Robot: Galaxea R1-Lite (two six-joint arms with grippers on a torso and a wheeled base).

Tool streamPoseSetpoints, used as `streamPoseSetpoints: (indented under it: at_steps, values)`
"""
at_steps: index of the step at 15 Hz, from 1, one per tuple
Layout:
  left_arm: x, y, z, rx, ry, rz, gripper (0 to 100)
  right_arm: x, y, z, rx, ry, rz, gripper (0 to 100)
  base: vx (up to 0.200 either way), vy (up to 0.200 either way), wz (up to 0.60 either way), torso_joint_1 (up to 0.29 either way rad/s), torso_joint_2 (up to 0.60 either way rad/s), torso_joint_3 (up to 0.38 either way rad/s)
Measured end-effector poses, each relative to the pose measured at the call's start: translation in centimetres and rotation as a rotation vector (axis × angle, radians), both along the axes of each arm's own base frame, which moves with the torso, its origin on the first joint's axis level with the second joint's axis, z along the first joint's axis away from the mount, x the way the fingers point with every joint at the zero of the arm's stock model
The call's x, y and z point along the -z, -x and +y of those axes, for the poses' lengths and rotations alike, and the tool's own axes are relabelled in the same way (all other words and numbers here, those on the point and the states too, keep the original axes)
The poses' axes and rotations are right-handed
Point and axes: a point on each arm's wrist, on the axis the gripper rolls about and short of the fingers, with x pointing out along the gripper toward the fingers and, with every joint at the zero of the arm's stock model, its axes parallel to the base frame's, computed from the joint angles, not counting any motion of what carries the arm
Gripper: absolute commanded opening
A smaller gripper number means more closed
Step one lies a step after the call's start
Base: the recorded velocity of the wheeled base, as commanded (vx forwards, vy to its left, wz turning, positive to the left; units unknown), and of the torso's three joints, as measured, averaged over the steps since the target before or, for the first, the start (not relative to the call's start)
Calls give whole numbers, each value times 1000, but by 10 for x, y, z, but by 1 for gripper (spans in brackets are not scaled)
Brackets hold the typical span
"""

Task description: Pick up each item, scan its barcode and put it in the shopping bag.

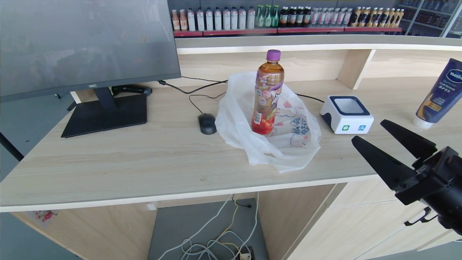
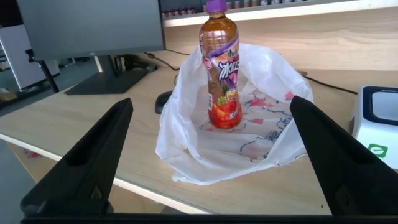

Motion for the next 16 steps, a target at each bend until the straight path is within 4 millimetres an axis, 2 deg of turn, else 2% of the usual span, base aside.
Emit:
streamPoseSetpoints:
  at_steps: [16]
  values:
    - [0,0,0,0,0,0,100,5,3,-1,-4,8,21,100,0,-200,0,3,1,2]
